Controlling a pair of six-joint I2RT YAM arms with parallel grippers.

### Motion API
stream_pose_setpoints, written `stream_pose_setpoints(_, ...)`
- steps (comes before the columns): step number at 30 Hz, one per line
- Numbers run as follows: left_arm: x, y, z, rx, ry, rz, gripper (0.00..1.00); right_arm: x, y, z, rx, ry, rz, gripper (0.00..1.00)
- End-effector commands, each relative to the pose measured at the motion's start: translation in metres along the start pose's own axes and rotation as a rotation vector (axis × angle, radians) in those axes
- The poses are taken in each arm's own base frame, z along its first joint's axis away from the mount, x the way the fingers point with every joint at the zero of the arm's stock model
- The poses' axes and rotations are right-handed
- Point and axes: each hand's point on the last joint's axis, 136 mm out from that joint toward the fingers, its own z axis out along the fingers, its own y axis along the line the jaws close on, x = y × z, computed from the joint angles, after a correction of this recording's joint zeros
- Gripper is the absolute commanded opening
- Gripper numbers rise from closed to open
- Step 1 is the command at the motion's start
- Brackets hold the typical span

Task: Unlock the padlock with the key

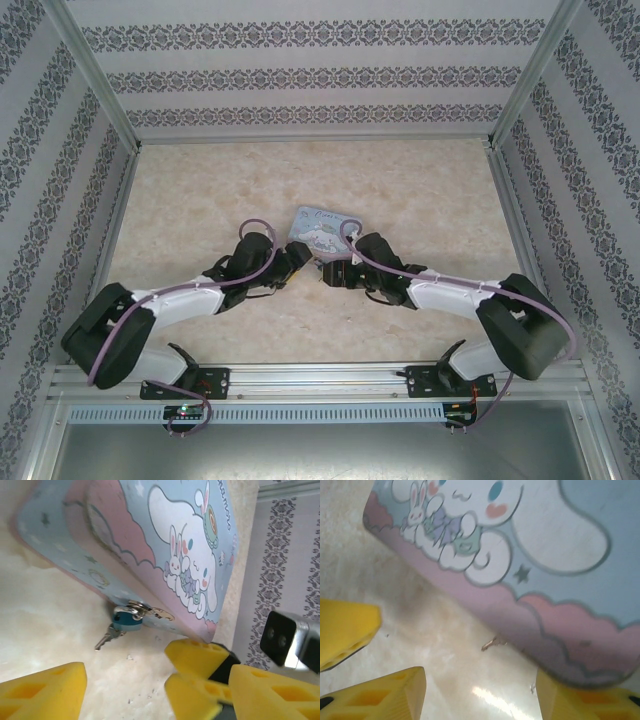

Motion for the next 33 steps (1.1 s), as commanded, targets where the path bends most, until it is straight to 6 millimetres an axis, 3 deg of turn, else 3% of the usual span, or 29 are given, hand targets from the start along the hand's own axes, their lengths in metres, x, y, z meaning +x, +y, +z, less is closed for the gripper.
stream_pose_setpoints(1,-0.013,0.015,-0.015,-0.125,-0.051,0.093,0.78,-0.032,0.009,0.003,-0.05,-0.052,0.025,0.6)
stream_pose_setpoints(6,-0.022,0.015,-0.02,-0.155,-0.071,0.134,0.81,-0.067,-0.003,0.004,-0.052,-0.093,0.065,0.6)
stream_pose_setpoints(9,-0.026,0.017,-0.019,-0.161,-0.073,0.137,0.82,-0.075,-0.001,-0.001,-0.079,-0.099,0.064,0.59)
stream_pose_setpoints(14,-0.042,0.012,-0.019,-0.166,-0.09,0.161,0.85,-0.058,-0.002,-0.01,-0.103,-0.086,0.019,0.57)
stream_pose_setpoints(18,-0.056,0.003,-0.016,-0.169,-0.083,0.195,0.88,-0.041,-0.006,-0.006,-0.121,-0.052,-0.012,0.54)
stream_pose_setpoints(23,-0.07,-0.006,-0.008,-0.204,-0.05,0.264,0.9,-0.036,-0.011,0.005,-0.125,-0.033,-0.035,0.52)
stream_pose_setpoints(33,-0.08,0.002,0.012,-0.241,0.006,0.274,0.9,-0.026,-0.007,0.038,-0.149,0.033,-0.057,0.51)
